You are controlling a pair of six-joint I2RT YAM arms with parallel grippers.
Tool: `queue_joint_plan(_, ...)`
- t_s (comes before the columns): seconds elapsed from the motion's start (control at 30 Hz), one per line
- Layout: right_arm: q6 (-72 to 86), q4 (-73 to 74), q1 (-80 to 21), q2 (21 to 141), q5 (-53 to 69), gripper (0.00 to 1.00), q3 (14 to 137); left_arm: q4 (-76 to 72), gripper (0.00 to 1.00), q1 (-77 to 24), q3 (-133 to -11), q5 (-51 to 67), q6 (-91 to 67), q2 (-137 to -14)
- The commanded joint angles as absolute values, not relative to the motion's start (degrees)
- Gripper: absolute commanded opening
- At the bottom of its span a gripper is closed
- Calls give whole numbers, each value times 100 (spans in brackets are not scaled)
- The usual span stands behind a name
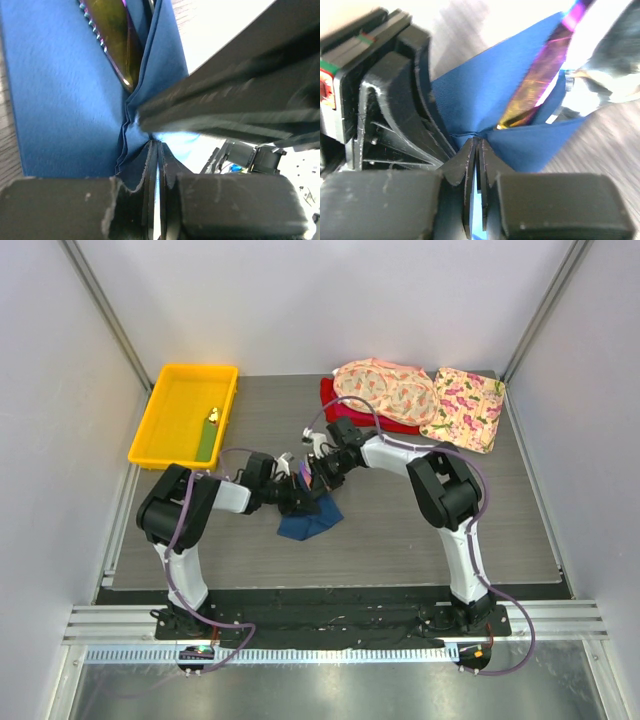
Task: Place the utensils on the paper napkin and roll it up
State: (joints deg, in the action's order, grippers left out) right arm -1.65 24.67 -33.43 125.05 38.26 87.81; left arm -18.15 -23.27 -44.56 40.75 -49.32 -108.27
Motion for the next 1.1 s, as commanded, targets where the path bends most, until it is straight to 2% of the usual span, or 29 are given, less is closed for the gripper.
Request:
queue_joint_plan(0.0, 843, 2031, -3024, 11813, 3463, 13, 8754, -1118, 7, -2373, -4499, 3357, -4431, -10978)
queue_joint_plan(0.37, 1872, 1354, -2927, 11505, 3700, 11, 8157, -36, 8, -2136, -4780, 3550, -3068, -10775)
queue_joint_plan(0.7, 3892, -963, -2663, 11944, 4869, 9, 7041, 360, 7, -1951, -5097, 3744, -2532, -11039)
queue_joint_plan(1.07, 3516, -79, -2654, 12112, 4245, 8, 6847, 387, 6, -1925, -5150, 3674, -2461, -11171)
